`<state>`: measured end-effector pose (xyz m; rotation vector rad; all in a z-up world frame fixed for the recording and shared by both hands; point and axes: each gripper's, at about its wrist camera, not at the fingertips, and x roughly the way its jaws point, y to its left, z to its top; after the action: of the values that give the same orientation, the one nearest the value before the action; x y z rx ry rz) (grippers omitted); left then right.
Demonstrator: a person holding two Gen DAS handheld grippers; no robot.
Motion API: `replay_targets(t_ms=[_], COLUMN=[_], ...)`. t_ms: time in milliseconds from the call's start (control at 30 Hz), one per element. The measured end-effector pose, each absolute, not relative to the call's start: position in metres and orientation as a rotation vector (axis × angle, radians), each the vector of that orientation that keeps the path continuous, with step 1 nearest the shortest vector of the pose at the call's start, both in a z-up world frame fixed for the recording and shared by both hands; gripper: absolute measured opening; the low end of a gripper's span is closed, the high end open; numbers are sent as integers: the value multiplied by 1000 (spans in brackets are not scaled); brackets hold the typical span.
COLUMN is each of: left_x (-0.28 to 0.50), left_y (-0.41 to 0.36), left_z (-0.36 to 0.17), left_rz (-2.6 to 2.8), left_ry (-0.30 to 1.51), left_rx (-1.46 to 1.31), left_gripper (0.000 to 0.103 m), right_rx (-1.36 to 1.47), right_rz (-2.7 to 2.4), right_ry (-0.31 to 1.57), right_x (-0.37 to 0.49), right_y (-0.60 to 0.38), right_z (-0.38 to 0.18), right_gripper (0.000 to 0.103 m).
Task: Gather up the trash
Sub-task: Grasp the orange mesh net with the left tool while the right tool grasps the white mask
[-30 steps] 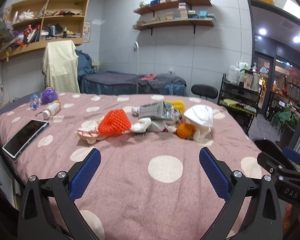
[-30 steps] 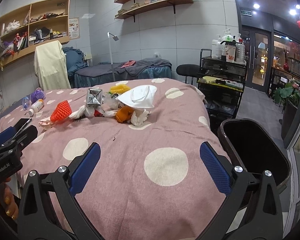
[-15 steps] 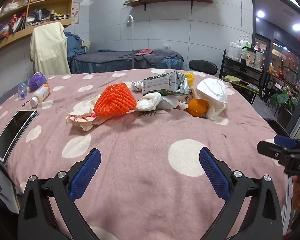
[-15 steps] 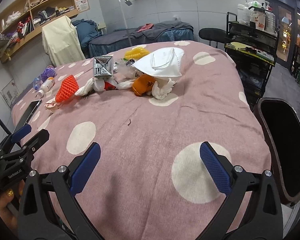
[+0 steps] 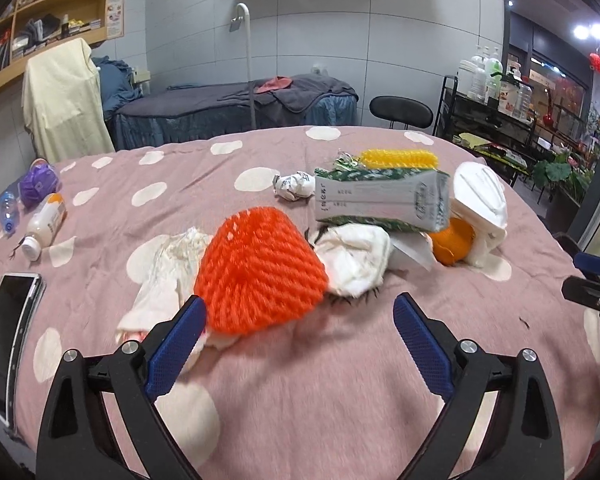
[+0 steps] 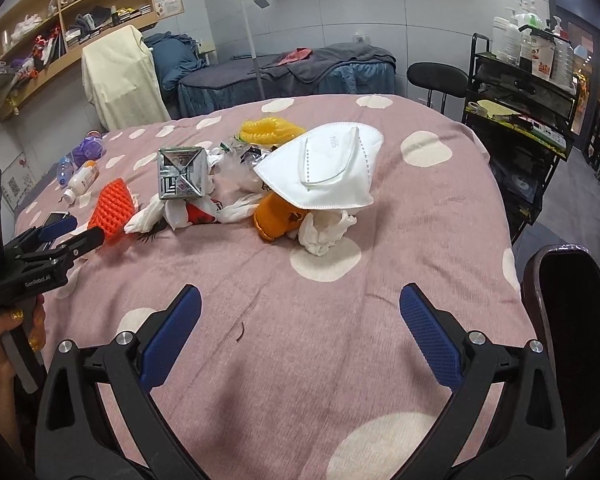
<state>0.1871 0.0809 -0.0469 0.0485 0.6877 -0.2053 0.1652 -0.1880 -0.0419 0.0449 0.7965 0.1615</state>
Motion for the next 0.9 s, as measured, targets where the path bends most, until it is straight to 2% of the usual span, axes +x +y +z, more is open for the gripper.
replay_targets(t_ms=[133,200,333,400,467,633,900], left_x=[213,227,243,243,243,241,226], left_y=[93,98,103,105,106,104,99], left_z=[-46,-49,-57,-57,-57,-53,-37], left_rz=[-218,-234,-223,-233,-229,-229,-215], left_ry=[735,771,825,821,817,796,712], left_rx=[-37,-77,-99,-116,-118,-126,-101], left_gripper=[77,76,62,52,34,24,22], right_rx=[19,28,25,30,52,25,140], right_rz=[148,153,155,146,146,128,92], right_ry=[792,797,799,794,799,790,860], right_x=[181,190,206,217,227,256,327], right_y=[-188,-188,-188,-190,-193,-192,-222], right_z=[-41,-40,-40,-39,-39,-38,-48], right_gripper=[98,98,98,98,98,98,98])
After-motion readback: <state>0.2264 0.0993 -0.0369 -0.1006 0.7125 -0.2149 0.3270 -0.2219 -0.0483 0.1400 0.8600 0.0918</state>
